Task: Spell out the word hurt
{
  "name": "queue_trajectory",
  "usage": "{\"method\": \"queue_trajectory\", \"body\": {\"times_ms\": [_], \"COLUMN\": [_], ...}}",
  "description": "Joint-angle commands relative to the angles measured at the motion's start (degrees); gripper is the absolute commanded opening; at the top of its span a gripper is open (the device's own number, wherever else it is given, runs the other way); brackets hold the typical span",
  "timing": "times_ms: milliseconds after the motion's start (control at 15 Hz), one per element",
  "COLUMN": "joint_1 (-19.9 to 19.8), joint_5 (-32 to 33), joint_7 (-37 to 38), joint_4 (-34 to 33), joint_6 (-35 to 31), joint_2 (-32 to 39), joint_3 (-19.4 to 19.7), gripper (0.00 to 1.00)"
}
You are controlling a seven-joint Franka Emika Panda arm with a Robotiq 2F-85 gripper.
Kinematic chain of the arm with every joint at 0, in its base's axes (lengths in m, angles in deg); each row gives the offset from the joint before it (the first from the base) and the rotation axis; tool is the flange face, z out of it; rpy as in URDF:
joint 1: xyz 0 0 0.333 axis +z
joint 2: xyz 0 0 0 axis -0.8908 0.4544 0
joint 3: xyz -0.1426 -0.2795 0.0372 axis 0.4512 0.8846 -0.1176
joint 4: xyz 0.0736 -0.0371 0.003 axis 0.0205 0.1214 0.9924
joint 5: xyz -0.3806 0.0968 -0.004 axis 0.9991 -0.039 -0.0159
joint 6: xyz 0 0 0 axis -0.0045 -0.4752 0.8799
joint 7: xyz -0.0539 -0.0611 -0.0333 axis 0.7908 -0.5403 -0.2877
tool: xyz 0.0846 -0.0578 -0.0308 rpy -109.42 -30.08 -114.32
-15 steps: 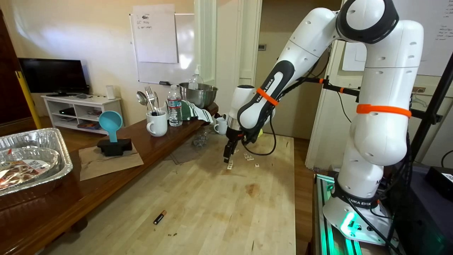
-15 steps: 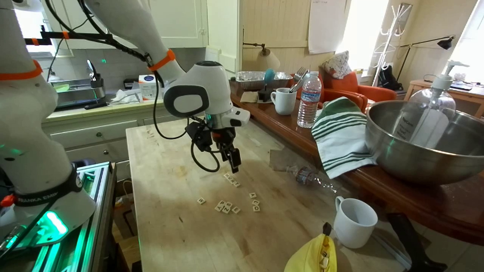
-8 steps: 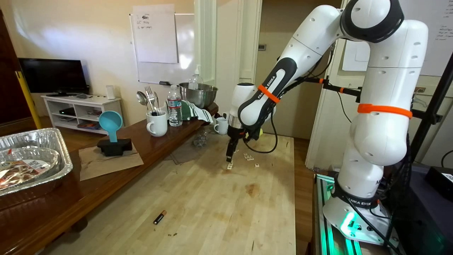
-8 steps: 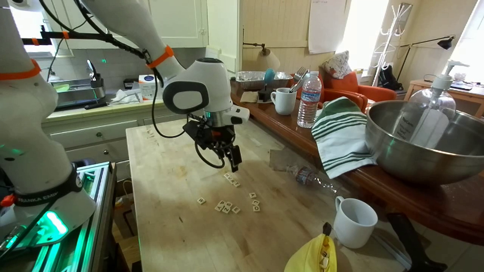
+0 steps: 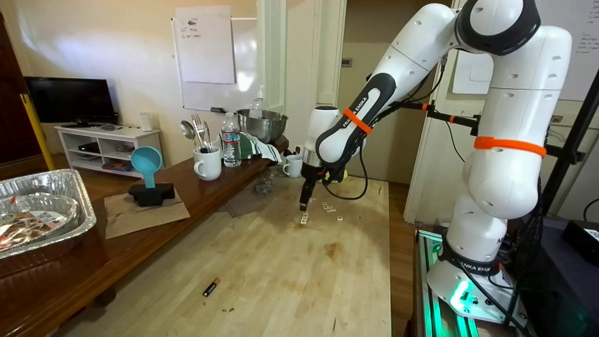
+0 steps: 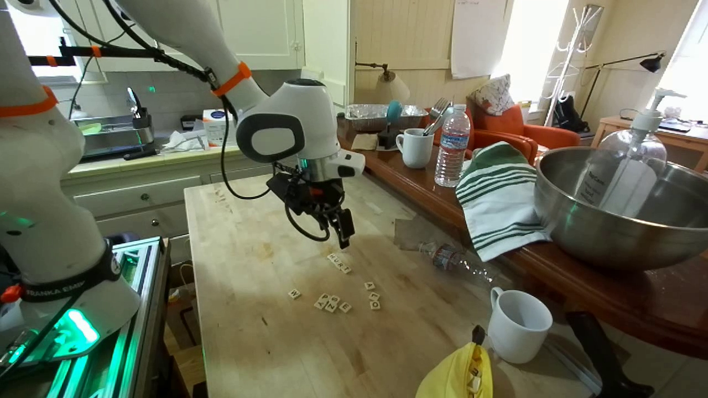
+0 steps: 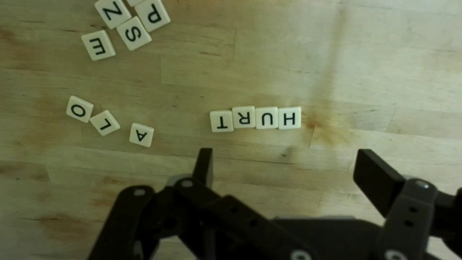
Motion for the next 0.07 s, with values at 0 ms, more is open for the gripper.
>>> {"method": "queue_trajectory", "body": {"times_ms": [0], "joint_1": [0.1], "joint_5": [0.1], "joint_7": [0.2], "joint_4": [0.1], "joint_6": [0.1], "joint_2": [-0.1], "joint_3": [0.1], "gripper": [1.0]}}
